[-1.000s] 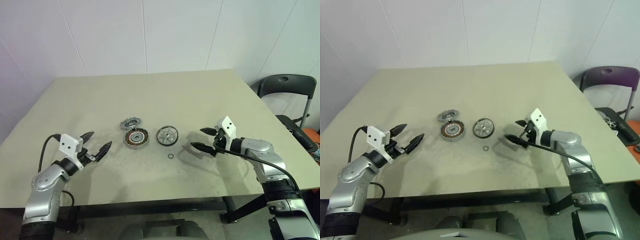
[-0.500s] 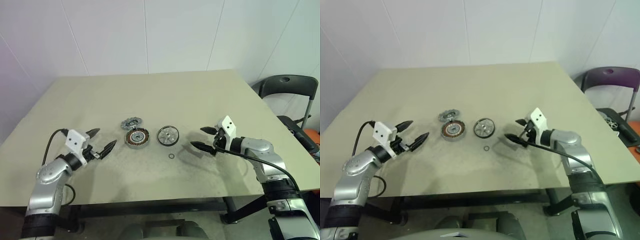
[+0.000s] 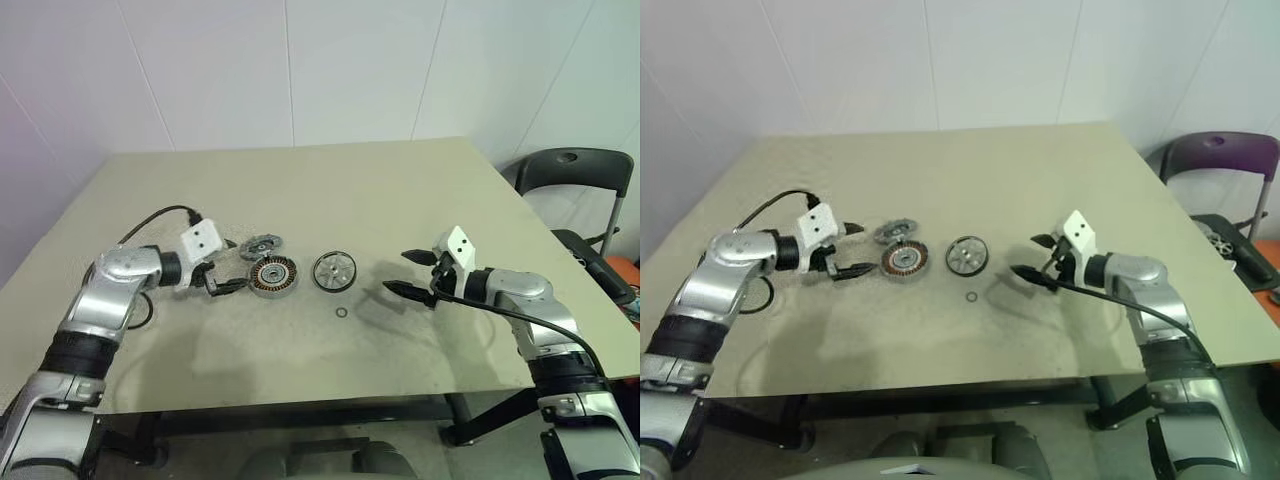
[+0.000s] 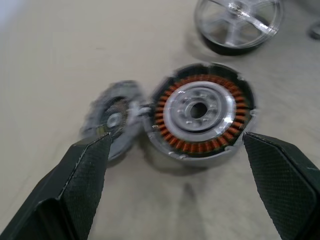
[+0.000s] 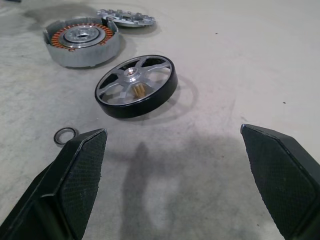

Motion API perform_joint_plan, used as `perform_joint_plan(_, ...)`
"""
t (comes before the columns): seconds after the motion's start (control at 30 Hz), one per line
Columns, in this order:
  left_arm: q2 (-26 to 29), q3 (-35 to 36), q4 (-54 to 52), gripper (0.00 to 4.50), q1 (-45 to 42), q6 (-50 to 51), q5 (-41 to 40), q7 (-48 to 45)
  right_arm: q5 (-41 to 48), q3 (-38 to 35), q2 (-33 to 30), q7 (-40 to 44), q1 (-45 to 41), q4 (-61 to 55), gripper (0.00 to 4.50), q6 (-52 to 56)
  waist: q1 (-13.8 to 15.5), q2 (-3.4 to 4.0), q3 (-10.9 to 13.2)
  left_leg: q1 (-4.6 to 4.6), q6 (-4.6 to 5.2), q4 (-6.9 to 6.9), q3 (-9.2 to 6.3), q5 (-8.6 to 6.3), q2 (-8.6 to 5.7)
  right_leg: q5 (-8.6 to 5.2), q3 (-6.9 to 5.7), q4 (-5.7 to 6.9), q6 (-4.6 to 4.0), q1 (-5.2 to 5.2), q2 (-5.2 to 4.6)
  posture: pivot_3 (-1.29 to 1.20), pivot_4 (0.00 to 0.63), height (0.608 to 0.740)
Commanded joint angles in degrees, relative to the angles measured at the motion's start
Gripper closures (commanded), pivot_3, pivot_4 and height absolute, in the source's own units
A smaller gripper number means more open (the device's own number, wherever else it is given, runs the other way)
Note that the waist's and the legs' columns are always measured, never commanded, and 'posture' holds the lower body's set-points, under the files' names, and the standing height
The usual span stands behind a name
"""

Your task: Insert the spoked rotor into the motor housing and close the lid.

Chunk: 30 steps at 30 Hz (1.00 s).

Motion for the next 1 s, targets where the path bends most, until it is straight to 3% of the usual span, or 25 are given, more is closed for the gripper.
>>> perform_joint_plan(0.03,0.3,-4.7,3.9,0.04,-5.4,-1.5,4.1,-5.3,0.7,-0.7,0.0,0.0,-1.5,-1.7,0.00,-0.6,-0.1,0.00,0.0,0.00,0.00,-0.01,0.01,0.00,0.00,0.00,0.01,0.00,0.00,-0.02,0.00,0.00,0.000,0.740)
perform_joint_plan(0.27,-2.8,-11.1,13.8,0.04,-12.0,-8.6,11.1,-7.7,0.9,-1.0,0.2,-0.8,-0.8,-2.6,0.00,-0.3,0.0,-0.01,0.0,-0.08,0.00,-0.01,0.00,0.00,0.00,0.00,0.02,0.01,0.00,-0.09,0.01,0.00,0.000,0.740)
perform_joint_plan(0.6,-6.1,-11.9,18.4,0.04,-13.5,-13.7,13.8,-8.7,1.3,-1.3,0.6,-2.2,0.1,-3.7,0.00,-0.1,0.2,-0.01,0.0,-0.83,0.04,0.60,-0.12,-0.01,-0.02,0.05,-0.07,0.21,0.07,-0.59,-0.02,0.00,0.000,0.740)
perform_joint_plan(0.73,-6.8,-12.0,19.1,0.87,-13.4,-14.7,14.3,-8.9,1.4,-1.2,0.8,-2.6,0.0,-3.8,0.00,-0.1,0.2,-0.01,0.0,-0.78,0.04,0.72,-0.11,-0.01,-0.04,0.10,-0.07,0.20,0.16,-0.48,-0.02,0.00,0.000,0.740)
perform_joint_plan(1.0,-7.5,-11.6,18.9,3.63,-13.6,-14.7,14.0,-9.9,1.4,-1.2,1.1,-3.1,0.0,-4.0,0.00,0.0,0.2,0.01,0.0,-0.76,0.05,0.74,-0.12,-0.01,-0.04,0.11,-0.08,0.21,0.17,-0.44,-0.01,0.00,0.000,0.740)
